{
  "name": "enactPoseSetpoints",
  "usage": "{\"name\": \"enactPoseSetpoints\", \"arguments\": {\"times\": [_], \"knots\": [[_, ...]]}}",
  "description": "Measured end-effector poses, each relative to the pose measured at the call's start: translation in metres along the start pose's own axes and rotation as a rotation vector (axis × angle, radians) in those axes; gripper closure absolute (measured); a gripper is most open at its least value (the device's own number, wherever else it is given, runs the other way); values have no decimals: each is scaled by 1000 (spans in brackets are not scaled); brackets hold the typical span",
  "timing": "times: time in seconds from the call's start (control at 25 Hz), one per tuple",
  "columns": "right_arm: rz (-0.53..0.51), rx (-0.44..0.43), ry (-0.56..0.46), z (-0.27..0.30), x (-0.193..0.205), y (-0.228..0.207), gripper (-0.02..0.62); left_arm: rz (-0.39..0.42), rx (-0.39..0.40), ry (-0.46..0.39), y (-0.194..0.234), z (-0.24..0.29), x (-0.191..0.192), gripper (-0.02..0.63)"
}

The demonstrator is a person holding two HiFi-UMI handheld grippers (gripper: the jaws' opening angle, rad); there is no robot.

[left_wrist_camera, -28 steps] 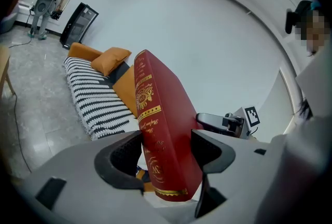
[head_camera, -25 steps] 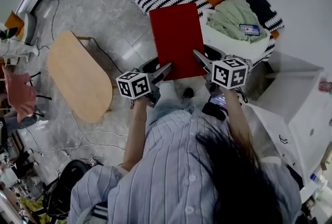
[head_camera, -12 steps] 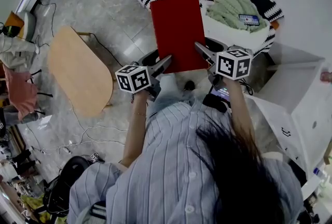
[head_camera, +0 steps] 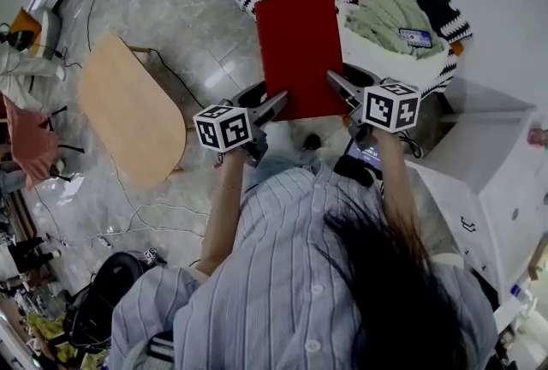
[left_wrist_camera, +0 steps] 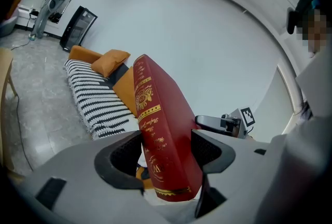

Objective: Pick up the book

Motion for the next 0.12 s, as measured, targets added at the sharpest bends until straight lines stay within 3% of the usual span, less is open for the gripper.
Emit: {"name": "enactPoseSetpoints", "arguments": {"times": [0.12], "knots": [[-1, -1, 14, 6, 3, -2, 410, -14, -5, 5, 7, 1, 3, 299]]}}
Point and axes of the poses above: the fingertips, and each gripper's own axes: z forward along the fingers, y to its left, x out of its underside, the point moved 8 cm from there along -z, backward along the fingers, and after that the axes turned 8 degrees about x, right-handed, at the moved point
